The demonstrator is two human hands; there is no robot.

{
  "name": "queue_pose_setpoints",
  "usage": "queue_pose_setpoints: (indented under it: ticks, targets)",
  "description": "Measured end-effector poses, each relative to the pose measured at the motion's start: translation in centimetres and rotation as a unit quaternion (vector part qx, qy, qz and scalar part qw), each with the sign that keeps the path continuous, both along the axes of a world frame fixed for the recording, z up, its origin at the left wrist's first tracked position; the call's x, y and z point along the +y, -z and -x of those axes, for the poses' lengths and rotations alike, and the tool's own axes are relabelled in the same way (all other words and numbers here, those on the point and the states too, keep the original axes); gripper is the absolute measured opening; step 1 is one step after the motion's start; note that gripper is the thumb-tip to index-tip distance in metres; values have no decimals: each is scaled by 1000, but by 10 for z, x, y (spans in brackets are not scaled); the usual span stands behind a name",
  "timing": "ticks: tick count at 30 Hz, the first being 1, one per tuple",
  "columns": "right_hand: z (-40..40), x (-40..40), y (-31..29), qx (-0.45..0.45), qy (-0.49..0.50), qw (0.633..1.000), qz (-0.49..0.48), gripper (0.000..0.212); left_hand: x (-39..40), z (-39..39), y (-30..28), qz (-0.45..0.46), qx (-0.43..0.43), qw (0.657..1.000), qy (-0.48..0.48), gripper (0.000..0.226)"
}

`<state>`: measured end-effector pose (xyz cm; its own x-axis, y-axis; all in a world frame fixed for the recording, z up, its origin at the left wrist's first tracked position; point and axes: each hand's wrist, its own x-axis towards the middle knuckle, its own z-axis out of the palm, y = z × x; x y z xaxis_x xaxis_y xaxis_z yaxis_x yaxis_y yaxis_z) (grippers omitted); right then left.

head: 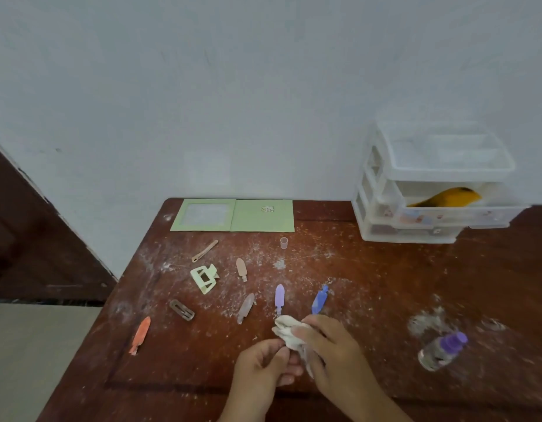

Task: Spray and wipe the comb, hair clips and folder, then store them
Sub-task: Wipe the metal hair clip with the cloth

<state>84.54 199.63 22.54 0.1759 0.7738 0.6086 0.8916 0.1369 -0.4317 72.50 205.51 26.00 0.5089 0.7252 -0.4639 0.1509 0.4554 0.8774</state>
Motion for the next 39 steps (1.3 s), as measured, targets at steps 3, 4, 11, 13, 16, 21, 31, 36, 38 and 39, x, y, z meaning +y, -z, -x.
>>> queue_pose_setpoints:
  ticks: [3, 4, 11, 13, 16, 21, 31, 36, 38, 39]
  targets:
    - [-17, 2, 4, 21, 62, 997, 27, 26, -1, -1, 4, 63, -2, 997, -44, 25]
    - [-25, 2, 4, 41, 85, 995, 43, 27, -2, -1, 6, 80, 0, 995, -55, 23]
    - [-16, -7, 3, 3, -28, 998, 53, 23, 0, 0, 6, 15, 5, 1000, -24, 29]
    - [-10, -6, 7, -6, -39, 996, 75, 22, -2, 1, 2, -23, 9, 1000, 17, 32]
    - [-8, -8, 4, 70, -70, 990, 99, 21, -2, 5, -2, -57, 9, 997, 40, 33]
    - [-18, -15, 5, 130, -93, 981, 113, 30, -6, 6, -4, -39, 16, 998, 45, 32]
    - [-24, -27, -14, 95, -2, 995, -5, 23, -5, 15, -8, 66, -24, 994, -83, 17]
    - [3, -16, 2, 54, -70, 996, 2, 29, -7, 13, -14, 71, -55, 991, -98, 17]
    - [9, -17, 1, 77, -84, 993, 7, 27, -7, 17, -13, 58, -52, 993, -85, 21]
    - [11, -18, 0, 86, -90, 992, 0, 27, -7, 18, -13, 49, -48, 995, -72, 28]
